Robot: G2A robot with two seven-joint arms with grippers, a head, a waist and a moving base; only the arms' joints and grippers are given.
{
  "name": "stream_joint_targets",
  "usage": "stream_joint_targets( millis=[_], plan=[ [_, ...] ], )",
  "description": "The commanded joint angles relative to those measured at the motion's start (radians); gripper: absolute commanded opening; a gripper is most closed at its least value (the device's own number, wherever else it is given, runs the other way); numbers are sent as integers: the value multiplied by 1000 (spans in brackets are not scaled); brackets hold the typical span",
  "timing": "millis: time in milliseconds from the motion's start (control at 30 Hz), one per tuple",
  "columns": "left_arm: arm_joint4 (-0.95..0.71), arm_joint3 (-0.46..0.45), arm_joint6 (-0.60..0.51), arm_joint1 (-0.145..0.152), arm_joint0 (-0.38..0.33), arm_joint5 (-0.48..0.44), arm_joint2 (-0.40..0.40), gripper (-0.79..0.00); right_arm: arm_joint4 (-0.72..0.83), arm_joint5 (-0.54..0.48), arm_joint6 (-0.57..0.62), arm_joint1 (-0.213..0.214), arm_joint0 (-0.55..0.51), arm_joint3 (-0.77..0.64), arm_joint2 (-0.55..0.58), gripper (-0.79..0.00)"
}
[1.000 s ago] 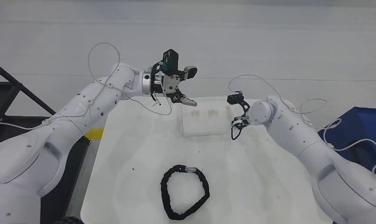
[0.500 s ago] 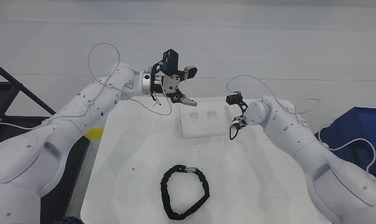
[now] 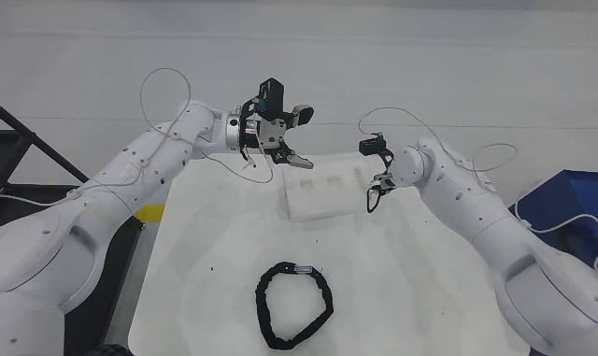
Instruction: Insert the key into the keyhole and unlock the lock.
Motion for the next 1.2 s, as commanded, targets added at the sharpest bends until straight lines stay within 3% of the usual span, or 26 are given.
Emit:
stream_joint_targets(
  millis=[0, 133, 333, 600, 800, 1167],
  plan=[
    [0, 0, 0, 0, 0, 0, 0, 0, 23, -18, 6, 11, -5, -20, 27, -785],
    [0, 0, 0, 0, 0, 0, 0, 0, 71, -84, 39, 50, -30, -94, 98, -785],
    [0, 0, 0, 0, 0, 0, 0, 0, 192, -217, 123, 142, -131, -270, 281, -785],
    [0, 0, 0, 0, 0, 0, 0, 0, 293, -246, 235, 248, -320, -540, 533, -785],
    [0, 0, 0, 0, 0, 0, 0, 0, 478, -283, 298, 293, -432, -637, 703, -785],
    [0, 0, 0, 0, 0, 0, 0, 0, 487, -230, 272, 349, -568, -782, 929, -785]
  ],
)
